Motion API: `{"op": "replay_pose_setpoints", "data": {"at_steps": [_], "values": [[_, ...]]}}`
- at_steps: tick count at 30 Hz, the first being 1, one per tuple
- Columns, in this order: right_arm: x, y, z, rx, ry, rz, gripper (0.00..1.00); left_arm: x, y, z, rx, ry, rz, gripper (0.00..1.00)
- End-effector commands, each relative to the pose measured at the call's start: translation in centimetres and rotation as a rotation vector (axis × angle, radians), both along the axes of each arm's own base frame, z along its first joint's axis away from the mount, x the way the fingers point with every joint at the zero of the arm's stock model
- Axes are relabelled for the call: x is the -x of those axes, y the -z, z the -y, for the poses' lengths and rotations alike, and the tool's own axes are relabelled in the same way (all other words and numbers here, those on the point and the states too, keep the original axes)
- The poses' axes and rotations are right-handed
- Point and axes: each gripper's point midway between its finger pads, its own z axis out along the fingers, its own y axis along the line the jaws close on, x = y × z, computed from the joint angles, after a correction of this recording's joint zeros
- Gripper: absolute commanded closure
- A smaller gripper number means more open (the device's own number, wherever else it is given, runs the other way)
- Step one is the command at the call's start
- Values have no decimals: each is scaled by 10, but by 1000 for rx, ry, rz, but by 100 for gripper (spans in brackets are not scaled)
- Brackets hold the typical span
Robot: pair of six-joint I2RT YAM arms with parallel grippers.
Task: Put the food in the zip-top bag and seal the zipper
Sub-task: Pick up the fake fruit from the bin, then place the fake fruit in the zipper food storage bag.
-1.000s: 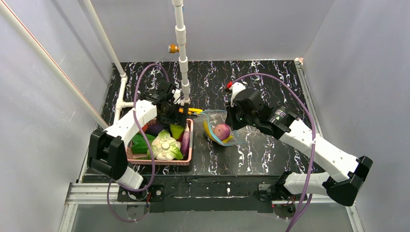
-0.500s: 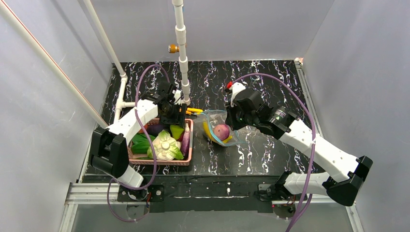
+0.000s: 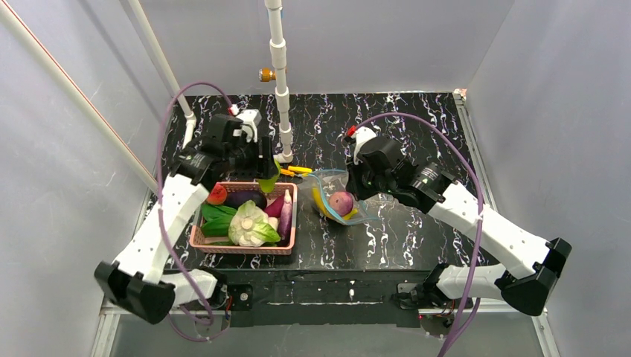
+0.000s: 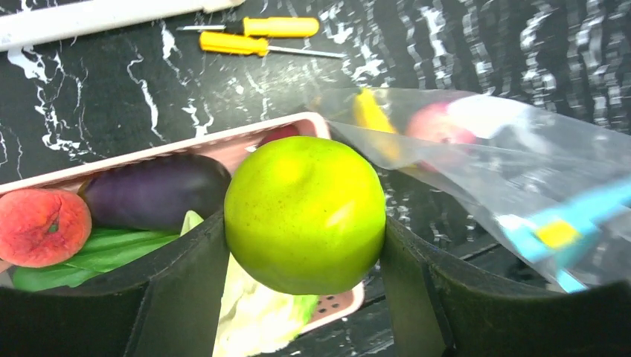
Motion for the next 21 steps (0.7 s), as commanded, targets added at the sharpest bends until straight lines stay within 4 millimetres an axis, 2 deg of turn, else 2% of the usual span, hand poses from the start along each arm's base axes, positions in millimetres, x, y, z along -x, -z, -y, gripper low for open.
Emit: {"op": "replay_pose_setpoints", "data": {"at_steps": [1,4,8,11,15,17,21], "values": [[-8,-19,-14,-57,-1,29,99,34,-42,6,156,-5,27,72],[-10,-23,-19,-68,0,27,99,52,-66,13,296,-29,64,72],[-12,-25,-23,-78,14,12,99,82,-97,42,577,41,33,70],[-12,-29,-25,-100,33,1,99,97,-114,56,748,71,-7,70],[-10,-32,-31,-128,36,-19,99,106,-144,73,963,121,-1,70],[-9,-34,-34,-145,39,-26,99,106,-154,78,1001,129,28,70],[-6,-41,-38,-178,29,-30,99,103,-148,96,981,121,80,70]]}}
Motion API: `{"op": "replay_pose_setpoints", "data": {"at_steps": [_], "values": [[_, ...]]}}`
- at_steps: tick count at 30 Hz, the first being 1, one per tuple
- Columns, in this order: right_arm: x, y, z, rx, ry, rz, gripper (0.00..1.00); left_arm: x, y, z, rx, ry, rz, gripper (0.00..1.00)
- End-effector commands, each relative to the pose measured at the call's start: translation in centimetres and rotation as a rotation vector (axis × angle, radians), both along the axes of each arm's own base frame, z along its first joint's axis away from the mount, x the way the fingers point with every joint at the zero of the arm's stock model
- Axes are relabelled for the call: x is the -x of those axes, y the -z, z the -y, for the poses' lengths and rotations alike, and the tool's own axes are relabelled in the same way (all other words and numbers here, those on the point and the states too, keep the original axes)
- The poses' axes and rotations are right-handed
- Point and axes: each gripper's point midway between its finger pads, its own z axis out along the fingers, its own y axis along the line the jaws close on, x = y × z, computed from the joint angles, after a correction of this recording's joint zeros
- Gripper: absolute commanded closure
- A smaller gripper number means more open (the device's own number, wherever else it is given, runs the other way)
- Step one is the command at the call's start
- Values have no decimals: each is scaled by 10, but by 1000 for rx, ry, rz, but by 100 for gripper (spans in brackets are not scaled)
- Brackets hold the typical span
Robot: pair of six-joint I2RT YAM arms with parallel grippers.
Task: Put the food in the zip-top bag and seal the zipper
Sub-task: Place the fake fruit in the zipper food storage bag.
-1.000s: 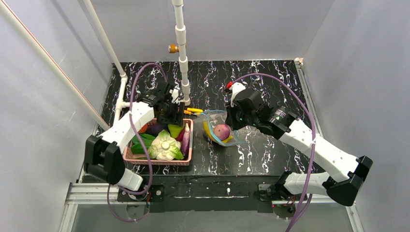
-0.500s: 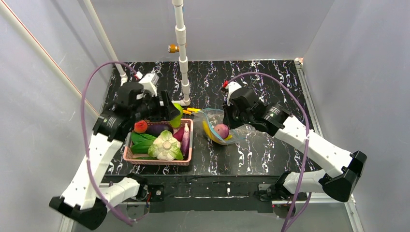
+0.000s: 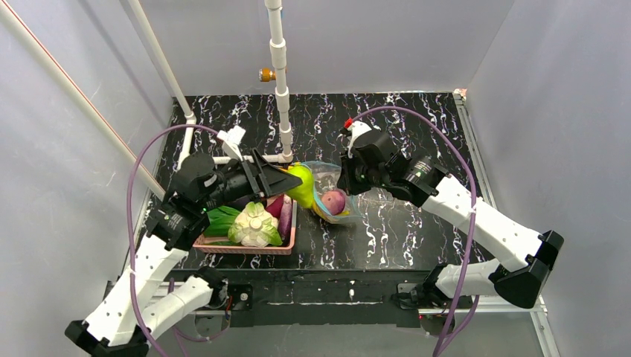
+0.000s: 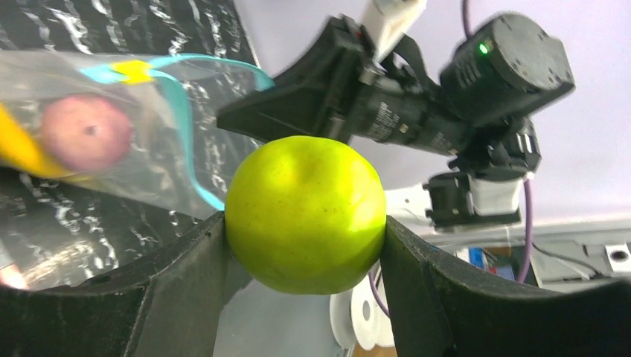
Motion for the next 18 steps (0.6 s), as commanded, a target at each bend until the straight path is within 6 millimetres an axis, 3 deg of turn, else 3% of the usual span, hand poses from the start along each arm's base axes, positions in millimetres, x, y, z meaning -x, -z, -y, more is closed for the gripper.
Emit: {"op": "replay_pose_setpoints", "data": {"at_steps": [1,8,18], "values": [[-1,-31,-15,-105,-4,31,99,4,-26,27,107,15,90,70],[2,-27,-14,-107,-1,19,99,-15,17,60,51,-26,23,69],[7,-30,-17,-138,-21,23,99,-37,69,57,-134,-148,-13,69]]}}
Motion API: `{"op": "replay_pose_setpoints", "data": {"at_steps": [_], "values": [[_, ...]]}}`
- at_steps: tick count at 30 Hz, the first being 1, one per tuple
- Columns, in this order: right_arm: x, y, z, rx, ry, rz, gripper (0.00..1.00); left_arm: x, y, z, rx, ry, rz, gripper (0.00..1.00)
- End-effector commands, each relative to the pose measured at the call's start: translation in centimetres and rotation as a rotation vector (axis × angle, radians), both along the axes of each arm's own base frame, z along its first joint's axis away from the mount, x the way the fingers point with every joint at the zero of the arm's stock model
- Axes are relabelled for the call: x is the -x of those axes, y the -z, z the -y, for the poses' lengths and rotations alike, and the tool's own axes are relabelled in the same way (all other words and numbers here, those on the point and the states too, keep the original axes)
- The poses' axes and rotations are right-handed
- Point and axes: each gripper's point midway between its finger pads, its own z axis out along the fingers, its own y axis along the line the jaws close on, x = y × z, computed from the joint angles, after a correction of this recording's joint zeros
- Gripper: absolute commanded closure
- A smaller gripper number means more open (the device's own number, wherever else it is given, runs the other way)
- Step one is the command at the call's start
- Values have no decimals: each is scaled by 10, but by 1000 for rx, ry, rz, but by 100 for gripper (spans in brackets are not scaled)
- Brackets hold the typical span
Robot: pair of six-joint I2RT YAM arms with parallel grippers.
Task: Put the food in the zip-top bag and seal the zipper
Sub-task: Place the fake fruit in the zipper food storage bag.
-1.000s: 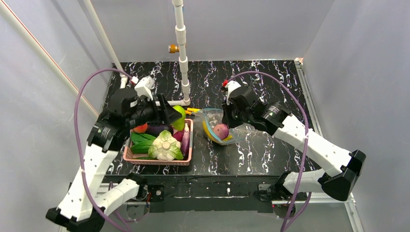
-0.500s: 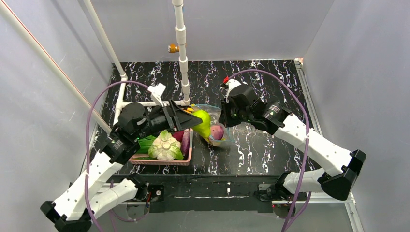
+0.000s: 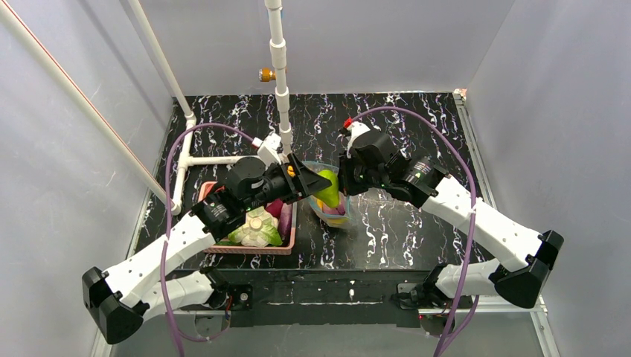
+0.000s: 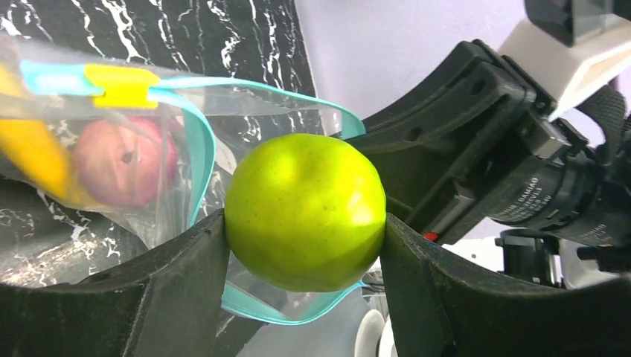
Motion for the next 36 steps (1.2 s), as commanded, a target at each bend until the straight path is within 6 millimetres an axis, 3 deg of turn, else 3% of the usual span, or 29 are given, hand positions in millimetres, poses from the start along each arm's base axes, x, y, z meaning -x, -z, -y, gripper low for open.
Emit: {"op": "replay_pose_setpoints", "data": {"at_steps": [1,6,9,12,17,22,30,36], "values": [[0,-28,-7,-93,-9,58,99,-10,13,-15,-83,-112,26,69],[1,-29,-7,-99,-19,66,99,-11,26,-27,-147,-162,1,55],[2,-27,-8,-96,-23,63,99,-9,29,-26,-159,-153,-14,33],[2,-26,-7,-88,-26,61,99,-9,26,-24,-161,-143,-15,19],[3,-26,-6,-87,-29,61,99,-9,22,-24,-175,-138,-11,8],[2,-27,-3,-76,-26,75,99,-2,8,-24,-144,-107,14,4],[-7,-18,10,10,2,115,99,28,-40,-21,-64,41,84,0],[-6,-32,16,10,4,136,99,46,-71,-55,-73,4,149,0]]}}
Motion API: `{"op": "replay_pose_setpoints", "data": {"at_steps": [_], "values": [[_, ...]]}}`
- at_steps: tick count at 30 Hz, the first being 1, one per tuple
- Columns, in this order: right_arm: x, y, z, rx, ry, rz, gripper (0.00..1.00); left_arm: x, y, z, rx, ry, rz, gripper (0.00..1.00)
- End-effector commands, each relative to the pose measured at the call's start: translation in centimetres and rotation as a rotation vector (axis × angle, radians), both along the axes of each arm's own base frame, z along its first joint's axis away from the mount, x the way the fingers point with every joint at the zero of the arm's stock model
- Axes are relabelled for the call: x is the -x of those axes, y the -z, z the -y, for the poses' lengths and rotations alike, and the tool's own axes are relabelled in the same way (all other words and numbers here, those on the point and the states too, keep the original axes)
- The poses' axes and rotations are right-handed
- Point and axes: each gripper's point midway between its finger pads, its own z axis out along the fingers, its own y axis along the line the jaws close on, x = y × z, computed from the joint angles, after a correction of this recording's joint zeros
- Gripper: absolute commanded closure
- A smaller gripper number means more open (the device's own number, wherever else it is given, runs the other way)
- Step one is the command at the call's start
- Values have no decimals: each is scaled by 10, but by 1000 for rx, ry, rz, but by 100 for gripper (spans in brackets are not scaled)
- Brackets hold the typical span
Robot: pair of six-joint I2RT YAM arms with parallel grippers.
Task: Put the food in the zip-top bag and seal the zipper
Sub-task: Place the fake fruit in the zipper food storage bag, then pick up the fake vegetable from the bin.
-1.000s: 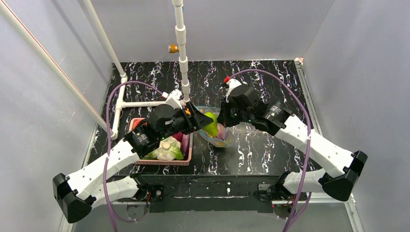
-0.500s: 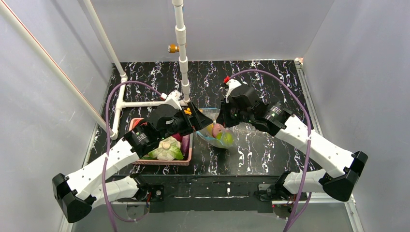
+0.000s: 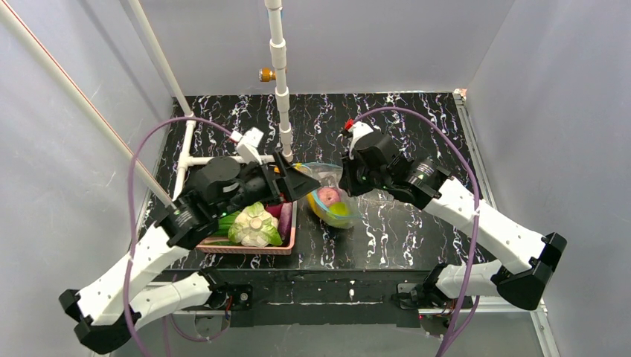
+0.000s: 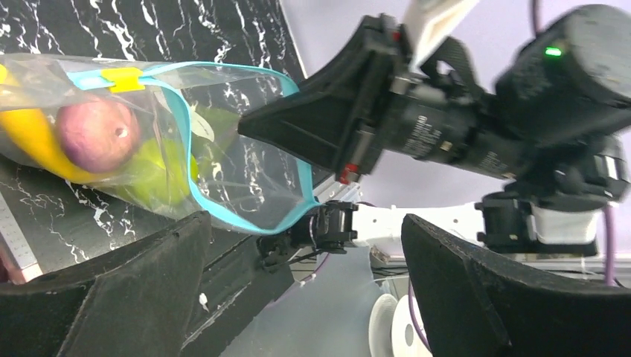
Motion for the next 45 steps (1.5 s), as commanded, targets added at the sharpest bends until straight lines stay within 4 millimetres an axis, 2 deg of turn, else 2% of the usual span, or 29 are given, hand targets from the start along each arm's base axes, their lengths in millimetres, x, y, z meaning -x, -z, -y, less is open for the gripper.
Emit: {"op": "replay_pose_setpoints", "data": {"at_steps": [1,4,9,12,19,22,27,31,34,36,41,45], "values": [[0,-34,7,-47,3,83,99,23,-25,-36,-22,-19,68,0],[2,-33,10,-73,3,103,99,28,-14,-70,-85,-115,58,1],[-2,-12,9,-46,5,104,99,38,27,-117,-213,-257,-22,0],[-4,-1,7,-6,-5,81,99,41,47,-125,-258,-269,-48,1],[-2,-24,9,-47,-10,124,99,24,94,-138,-572,-309,-125,1],[-1,-23,12,-49,-7,125,99,14,106,-132,-648,-292,-132,1],[0,-13,12,-30,-1,101,99,-3,123,-91,-605,-182,-142,1],[2,-11,11,-36,-9,89,99,-16,134,-82,-644,-197,-187,2],[3,-12,14,-37,-3,93,99,-27,142,-79,-687,-186,-197,9],[2,-12,17,-27,9,101,99,-33,148,-83,-747,-195,-202,19],[1,-14,24,-17,25,116,99,-53,170,-90,-857,-209,-181,29],[2,-11,28,-10,32,120,99,-67,180,-87,-865,-204,-168,42]]}}
